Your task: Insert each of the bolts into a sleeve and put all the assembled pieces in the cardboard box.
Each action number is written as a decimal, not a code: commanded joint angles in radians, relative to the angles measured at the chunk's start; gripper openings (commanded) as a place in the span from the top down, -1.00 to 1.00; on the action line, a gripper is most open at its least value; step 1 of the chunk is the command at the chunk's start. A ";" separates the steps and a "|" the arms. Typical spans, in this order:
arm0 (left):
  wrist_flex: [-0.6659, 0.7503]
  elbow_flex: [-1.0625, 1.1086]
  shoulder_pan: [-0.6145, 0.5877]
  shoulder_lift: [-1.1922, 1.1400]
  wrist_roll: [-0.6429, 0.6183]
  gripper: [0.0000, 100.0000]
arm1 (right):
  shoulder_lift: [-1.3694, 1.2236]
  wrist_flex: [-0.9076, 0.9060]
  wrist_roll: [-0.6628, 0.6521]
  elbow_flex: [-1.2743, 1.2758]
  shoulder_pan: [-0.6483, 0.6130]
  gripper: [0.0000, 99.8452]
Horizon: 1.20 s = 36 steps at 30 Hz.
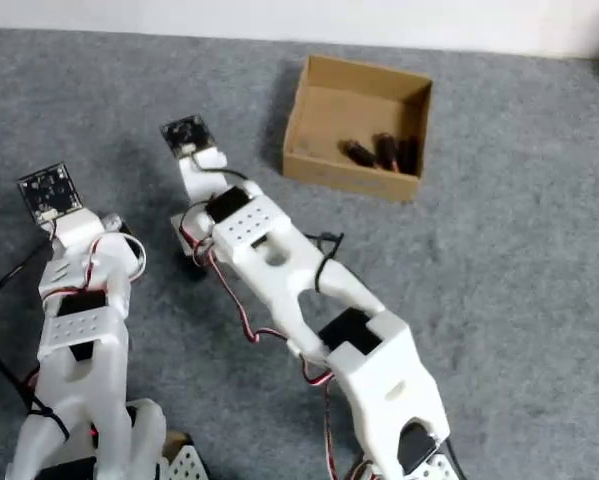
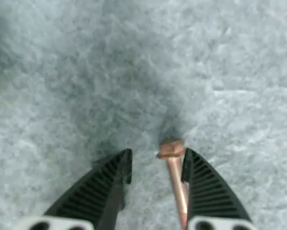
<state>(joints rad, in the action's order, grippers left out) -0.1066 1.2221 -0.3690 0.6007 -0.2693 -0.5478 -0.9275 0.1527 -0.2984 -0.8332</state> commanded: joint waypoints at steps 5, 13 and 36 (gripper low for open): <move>-0.002 -0.108 -0.143 0.016 -0.018 0.99 | 0.018 -0.094 0.008 -0.050 -0.090 0.70; -0.184 -0.214 -0.225 0.016 -0.064 0.99 | 0.015 -0.107 0.003 -0.050 -0.140 0.70; -0.184 -0.211 -0.225 0.008 -0.066 0.99 | -0.202 -0.070 0.003 -0.104 -0.125 0.97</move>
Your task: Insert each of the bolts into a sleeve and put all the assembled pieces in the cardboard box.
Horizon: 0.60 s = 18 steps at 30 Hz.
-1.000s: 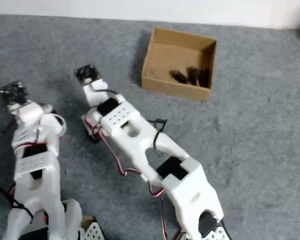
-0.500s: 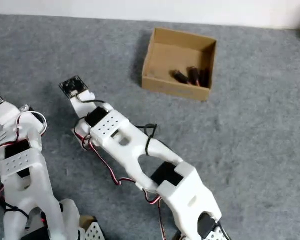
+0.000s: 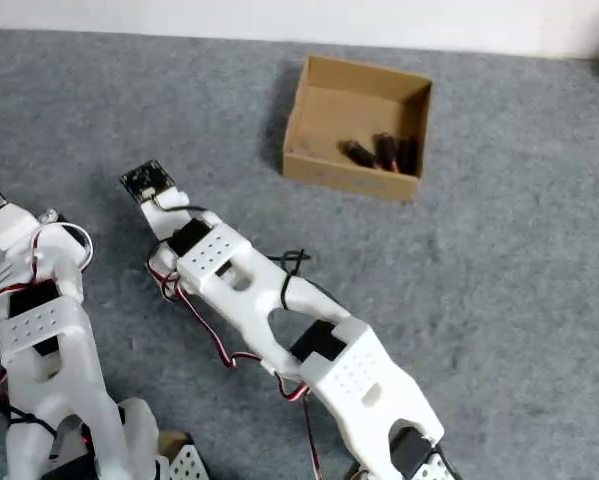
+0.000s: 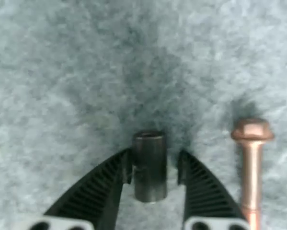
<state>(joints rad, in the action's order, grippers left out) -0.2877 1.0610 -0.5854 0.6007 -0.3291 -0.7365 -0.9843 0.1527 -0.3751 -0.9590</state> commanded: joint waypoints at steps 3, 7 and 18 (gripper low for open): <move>-0.003 -0.050 -0.007 0.008 -0.006 0.99 | -0.010 -0.090 0.003 -0.062 0.031 0.99; -0.006 -0.048 0.047 0.007 0.000 0.99 | 0.019 -0.249 0.002 -0.186 0.082 0.99; -0.020 -0.033 0.487 0.013 0.011 0.88 | 0.447 -0.734 -0.195 -0.498 0.283 0.99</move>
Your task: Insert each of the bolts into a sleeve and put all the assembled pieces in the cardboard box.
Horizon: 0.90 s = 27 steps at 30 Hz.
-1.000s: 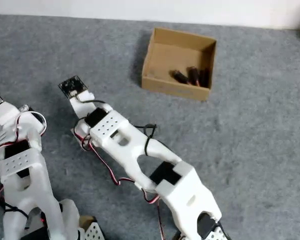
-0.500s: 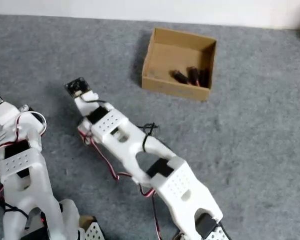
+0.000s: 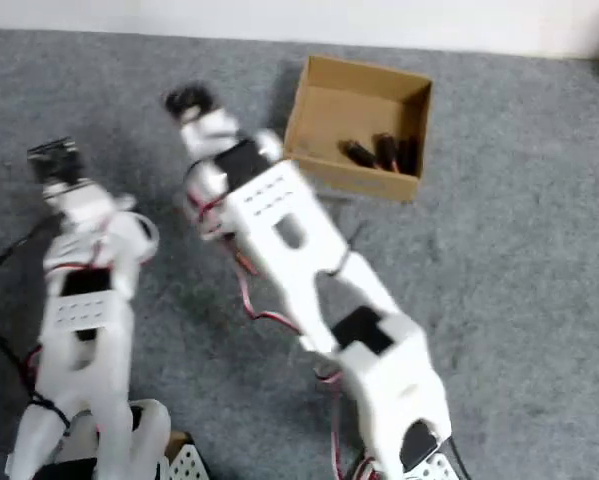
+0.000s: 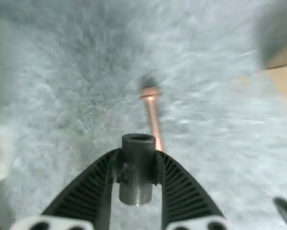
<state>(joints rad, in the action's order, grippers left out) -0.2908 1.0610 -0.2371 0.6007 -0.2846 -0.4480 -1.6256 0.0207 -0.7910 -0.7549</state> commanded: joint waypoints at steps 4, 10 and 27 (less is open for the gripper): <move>-0.146 -0.065 0.260 0.013 -0.160 0.61 | 0.303 -0.140 -0.126 -0.051 0.242 0.99; -0.201 -0.076 0.357 0.007 -0.198 0.58 | 0.487 -0.134 -0.203 0.162 0.486 0.99; -0.143 -0.081 0.360 -0.291 -0.480 0.69 | 0.544 -0.028 -0.249 0.484 0.610 0.99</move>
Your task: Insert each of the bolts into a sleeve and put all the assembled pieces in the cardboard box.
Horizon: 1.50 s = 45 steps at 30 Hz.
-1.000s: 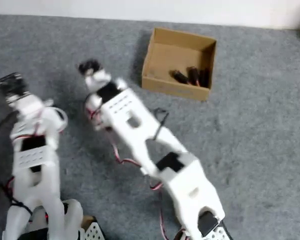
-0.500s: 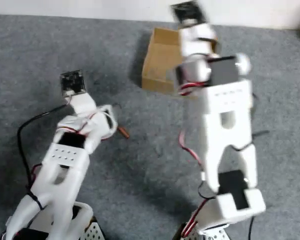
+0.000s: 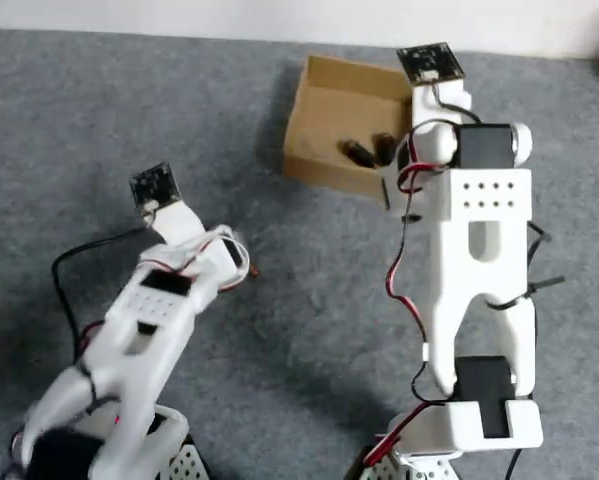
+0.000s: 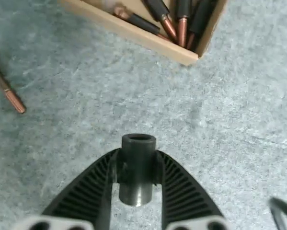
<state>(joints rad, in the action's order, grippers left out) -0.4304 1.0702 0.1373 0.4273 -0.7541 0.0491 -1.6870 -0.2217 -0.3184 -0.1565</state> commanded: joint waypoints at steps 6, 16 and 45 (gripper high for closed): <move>-0.127 -0.269 -0.012 -0.335 -0.058 0.67 | 0.047 0.035 -0.006 0.028 0.012 0.99; -0.212 -0.443 -0.016 -0.541 -0.074 0.68 | 0.047 0.035 -0.005 0.028 0.012 0.99; -0.684 -0.901 -0.022 -0.849 -0.052 1.00 | 0.050 0.097 -0.005 0.139 0.010 0.99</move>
<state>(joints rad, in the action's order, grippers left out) -1.0579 0.1665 0.0974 -0.4089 -0.8784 0.0506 -1.6026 -0.2232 -0.1665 -0.1580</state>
